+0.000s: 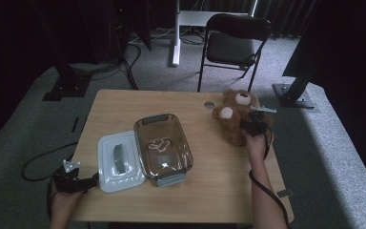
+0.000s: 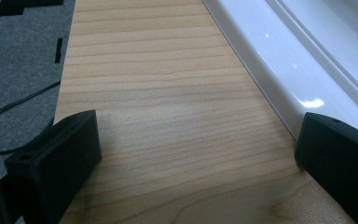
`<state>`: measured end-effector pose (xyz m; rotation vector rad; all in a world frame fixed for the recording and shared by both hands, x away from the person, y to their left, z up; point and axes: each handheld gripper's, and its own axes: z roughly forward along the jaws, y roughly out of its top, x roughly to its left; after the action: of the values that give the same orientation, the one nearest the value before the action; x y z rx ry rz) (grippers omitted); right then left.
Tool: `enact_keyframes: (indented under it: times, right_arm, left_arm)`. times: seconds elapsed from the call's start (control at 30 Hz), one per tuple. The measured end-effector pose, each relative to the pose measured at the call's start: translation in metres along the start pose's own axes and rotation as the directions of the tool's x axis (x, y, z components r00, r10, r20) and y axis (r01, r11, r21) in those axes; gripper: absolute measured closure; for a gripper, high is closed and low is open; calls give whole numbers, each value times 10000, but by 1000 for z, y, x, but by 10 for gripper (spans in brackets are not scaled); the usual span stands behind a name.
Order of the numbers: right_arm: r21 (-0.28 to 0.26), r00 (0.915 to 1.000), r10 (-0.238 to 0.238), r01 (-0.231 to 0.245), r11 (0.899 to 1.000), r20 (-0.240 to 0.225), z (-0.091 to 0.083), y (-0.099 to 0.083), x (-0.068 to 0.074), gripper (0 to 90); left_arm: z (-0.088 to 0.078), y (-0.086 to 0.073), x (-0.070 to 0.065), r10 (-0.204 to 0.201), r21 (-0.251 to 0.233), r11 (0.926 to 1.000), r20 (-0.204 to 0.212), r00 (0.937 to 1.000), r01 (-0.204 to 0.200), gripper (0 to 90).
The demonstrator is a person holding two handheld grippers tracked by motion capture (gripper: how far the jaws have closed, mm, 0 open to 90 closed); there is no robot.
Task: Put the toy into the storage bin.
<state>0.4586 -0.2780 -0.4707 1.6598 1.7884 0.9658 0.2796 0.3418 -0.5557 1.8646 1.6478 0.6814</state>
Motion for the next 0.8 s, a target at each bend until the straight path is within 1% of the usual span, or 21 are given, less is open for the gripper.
enact_keyframes:
  times: [0.03, 0.17, 0.27, 0.43, 0.47, 0.5, 0.57, 0.6, 0.67, 0.8]
  right_arm:
    - [-159, 9998, -199, 200, 9997, 25, -9, 2, 2, 711]
    - [-546, 9991, -300, 284, 9981, -296, -28, 6, 9, 724]
    - [-872, 9970, -637, 598, 9944, -432, -42, 10, 19, 725]
    - [-1360, 9953, -727, 635, 9887, -637, -63, 12, 36, 725]
    - [-1485, 9939, -860, 750, 9861, -688, -69, 12, 41, 724]
    - [-1597, 9934, -859, 729, 9845, -758, -73, 13, 44, 724]
    - [-1842, 9907, -1047, 873, 9790, -873, -84, 14, 52, 724]
    - [-2013, 9897, -993, 770, 9765, -1035, -91, 14, 57, 724]
    - [-2263, 9861, -1149, 855, 9703, -1203, -101, 16, 65, 724]
    - [-2737, 9754, -1433, 936, 9572, -1675, -122, 21, 81, 723]
  left_arm:
    - [0, 0, 0, 10, 2, 10000, 2, 10000, -10, 8]
    - [0, 0, 0, 5, -6, 10000, 4, 10000, -5, 8]
    - [0, 0, 0, 5, 1, 10000, 2, 10000, -5, 8]
    - [0, 0, 0, -2, -1, 10000, 3, 10000, 2, 8]
    - [0, 0, 0, -1, -2, 10000, 3, 10000, 1, 8]
    - [0, 0, 0, -1, -3, 10000, 5, 10000, 1, 8]
    - [0, 0, 0, -1, 0, 10000, 2, 10000, 1, 8]
    - [0, 0, 0, 12, 3, 10000, -1, 10000, -12, 8]
    - [0, 0, 0, 5, -5, 10000, 8, 10000, -5, 8]
    - [0, 0, 0, 29, 8, 10000, 1, 10000, -29, 8]
